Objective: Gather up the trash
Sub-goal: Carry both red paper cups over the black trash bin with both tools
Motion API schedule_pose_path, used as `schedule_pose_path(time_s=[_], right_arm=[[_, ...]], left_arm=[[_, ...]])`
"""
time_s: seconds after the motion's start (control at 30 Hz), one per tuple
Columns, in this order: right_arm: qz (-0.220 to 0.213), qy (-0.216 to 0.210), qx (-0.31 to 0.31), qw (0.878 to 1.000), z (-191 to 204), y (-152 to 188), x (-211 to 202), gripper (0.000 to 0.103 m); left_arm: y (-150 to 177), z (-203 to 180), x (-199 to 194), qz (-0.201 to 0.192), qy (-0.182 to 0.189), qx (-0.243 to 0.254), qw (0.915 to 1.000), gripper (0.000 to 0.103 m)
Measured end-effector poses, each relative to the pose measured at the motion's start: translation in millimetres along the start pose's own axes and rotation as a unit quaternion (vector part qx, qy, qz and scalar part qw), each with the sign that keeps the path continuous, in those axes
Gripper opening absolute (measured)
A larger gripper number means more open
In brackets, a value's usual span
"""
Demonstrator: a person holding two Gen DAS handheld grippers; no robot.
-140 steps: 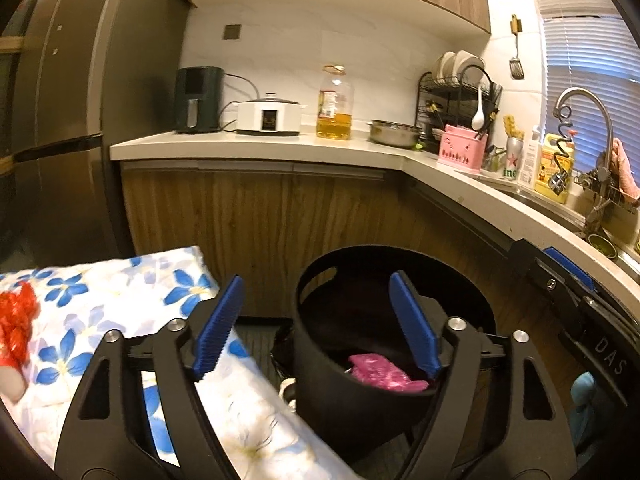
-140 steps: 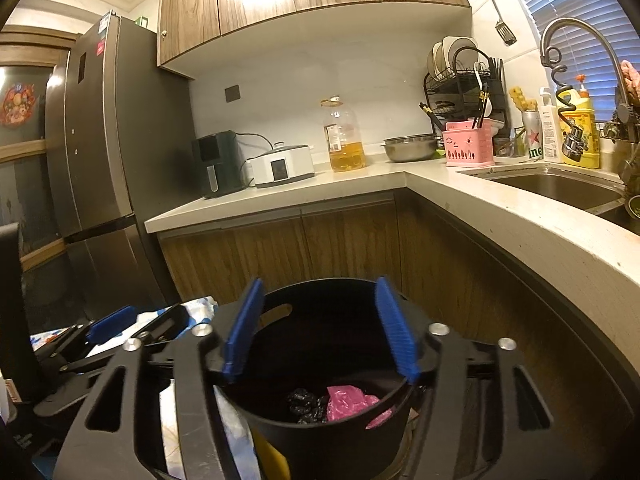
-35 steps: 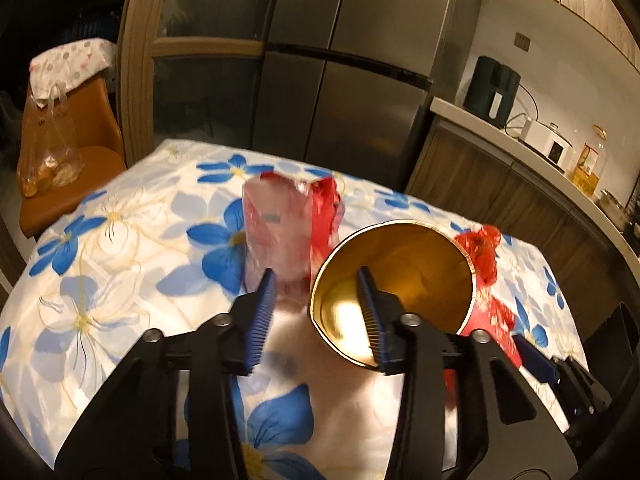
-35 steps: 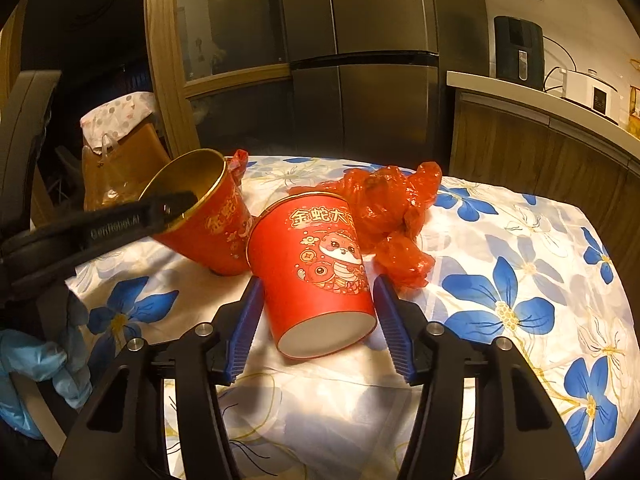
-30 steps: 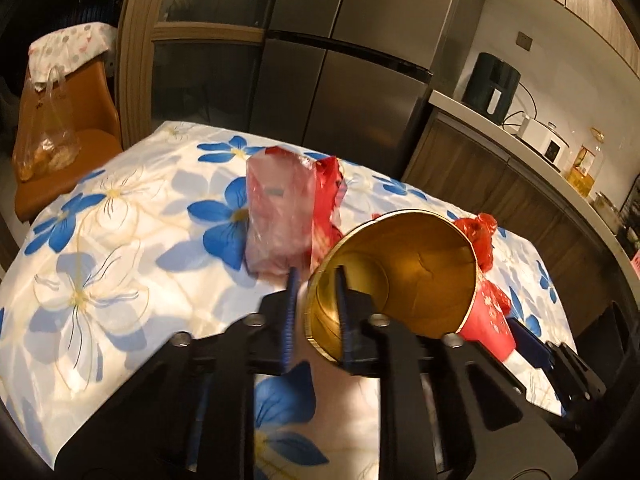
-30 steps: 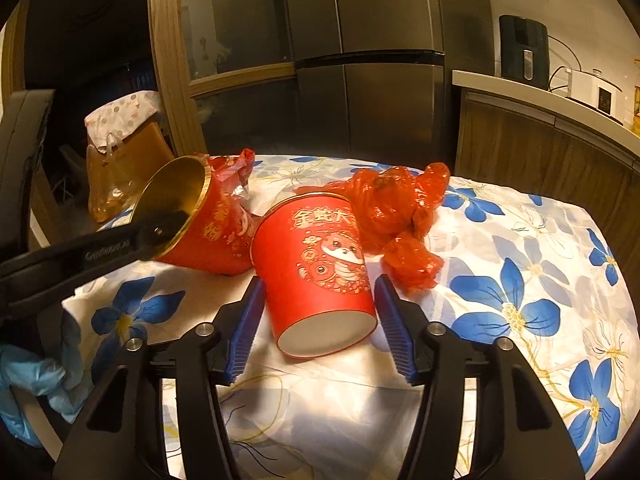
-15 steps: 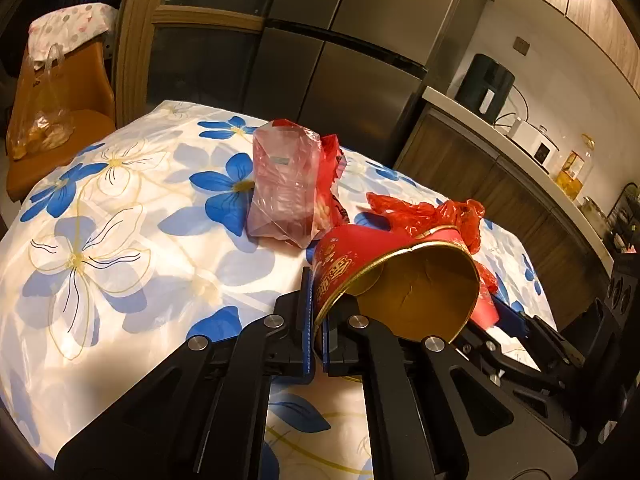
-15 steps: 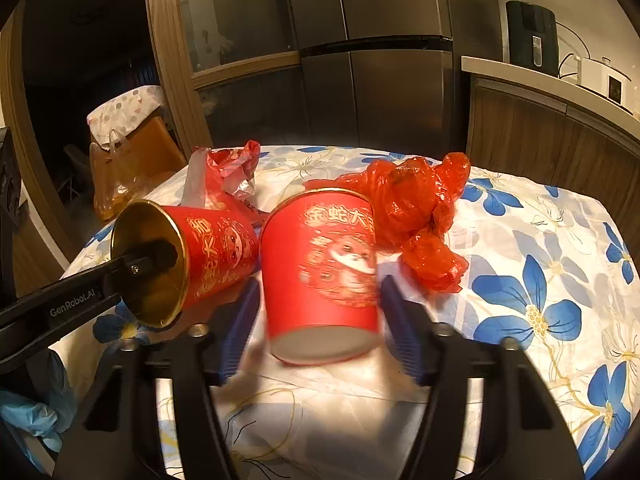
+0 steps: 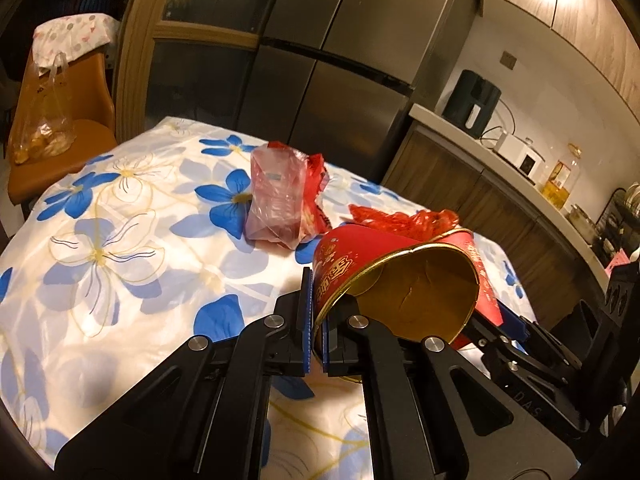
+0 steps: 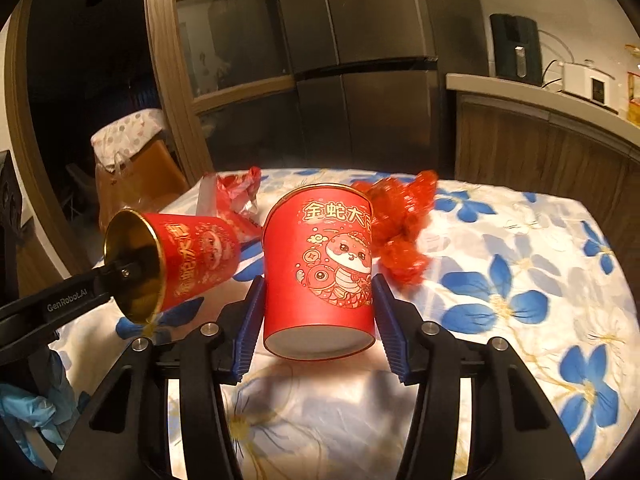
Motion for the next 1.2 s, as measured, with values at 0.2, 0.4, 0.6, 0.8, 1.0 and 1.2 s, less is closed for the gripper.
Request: schedule_pose_path(time_s=[0.2, 0.4, 0.6, 0.8, 1.0, 1.2], right_arm=[[-0.031, 0.014, 0.014, 0.999, -11, -7, -37, 0.052], [-0.060, 0.033, 0.028, 0.997, -30, -11, -77, 0.052], [-0.087, 0.063, 0.042, 0.993, -56, -10, -119, 0.052], [-0.113, 0.101, 0.057, 0.987, -90, -6, -165, 0.052], [-0.141, 0.146, 0.078, 0.976, -128, 0, -209, 0.052], [-0.162, 0.193, 0.098, 0.963, -166, 5, -246, 0.053]], left_arm=[[-6, -14, -21, -0.016, 0.015, 0.005, 0.9997, 0.002], [-4, -46, -37, -0.026, 0.037, 0.026, 0.9987, 0.002], [3, -87, -48, -0.029, 0.062, 0.046, 0.9966, 0.002], [15, -140, -52, -0.021, 0.098, 0.068, 0.9926, 0.002], [29, -207, -53, -0.012, 0.144, 0.101, 0.9844, 0.002], [40, -269, -52, -0.011, 0.183, 0.132, 0.9743, 0.002]])
Point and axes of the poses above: each gripper's, at about its wrist camera, not at the fingertips, and x roughly the way its jaws point, z to its left, y to its underside, the point moved 4 cm from there along x, roughly the way its jaws point, and after that the axes turned 5 degrees about -z, right-handed, at the moved point
